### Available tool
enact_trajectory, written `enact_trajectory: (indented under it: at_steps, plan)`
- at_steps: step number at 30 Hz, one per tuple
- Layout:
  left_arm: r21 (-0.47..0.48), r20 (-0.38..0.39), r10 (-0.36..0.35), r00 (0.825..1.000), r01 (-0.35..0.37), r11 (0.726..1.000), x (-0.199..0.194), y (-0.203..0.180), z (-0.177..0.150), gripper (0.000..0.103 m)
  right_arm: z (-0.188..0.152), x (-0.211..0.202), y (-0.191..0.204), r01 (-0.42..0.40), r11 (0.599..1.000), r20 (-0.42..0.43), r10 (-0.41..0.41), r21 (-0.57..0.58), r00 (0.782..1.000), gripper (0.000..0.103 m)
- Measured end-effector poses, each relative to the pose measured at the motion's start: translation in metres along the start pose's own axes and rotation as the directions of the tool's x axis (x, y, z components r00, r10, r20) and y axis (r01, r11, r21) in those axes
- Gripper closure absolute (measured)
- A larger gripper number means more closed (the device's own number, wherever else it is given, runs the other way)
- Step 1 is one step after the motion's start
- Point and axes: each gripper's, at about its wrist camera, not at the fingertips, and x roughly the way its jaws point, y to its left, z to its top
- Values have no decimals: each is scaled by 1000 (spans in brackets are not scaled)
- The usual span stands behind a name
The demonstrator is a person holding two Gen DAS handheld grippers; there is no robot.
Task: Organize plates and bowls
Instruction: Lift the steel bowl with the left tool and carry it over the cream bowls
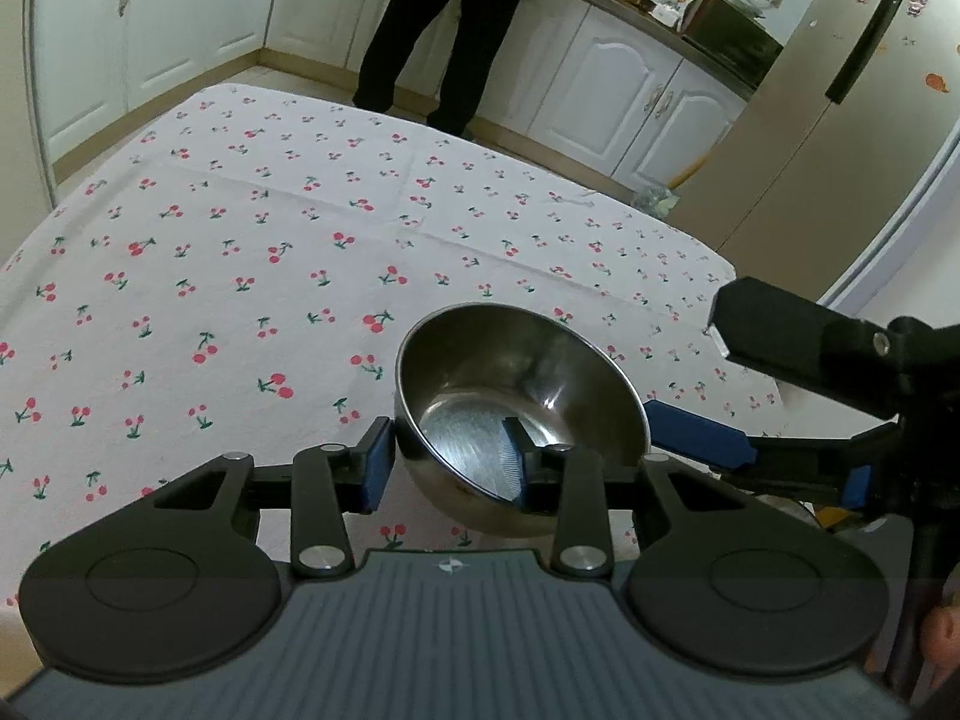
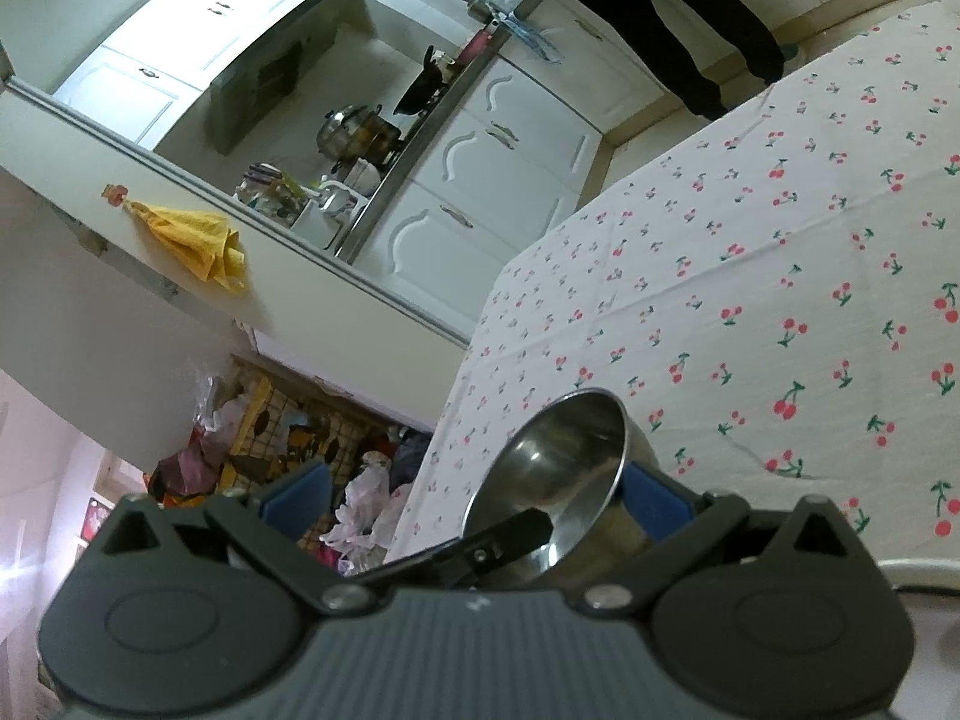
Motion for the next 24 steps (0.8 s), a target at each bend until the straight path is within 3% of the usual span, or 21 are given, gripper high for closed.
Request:
enact_trajectory:
  at_steps: [8,24]
  plan:
    - [-3,28,5,1000,-5,1000,-12,4,-1,71,-1,4,5,-1,1000,-9,1,-19,1000,0]
    - [-19,122,-9,992,12,1000,-69,12,-11,71,-20,-4,33,-58,997,-31,56,-60,998,0]
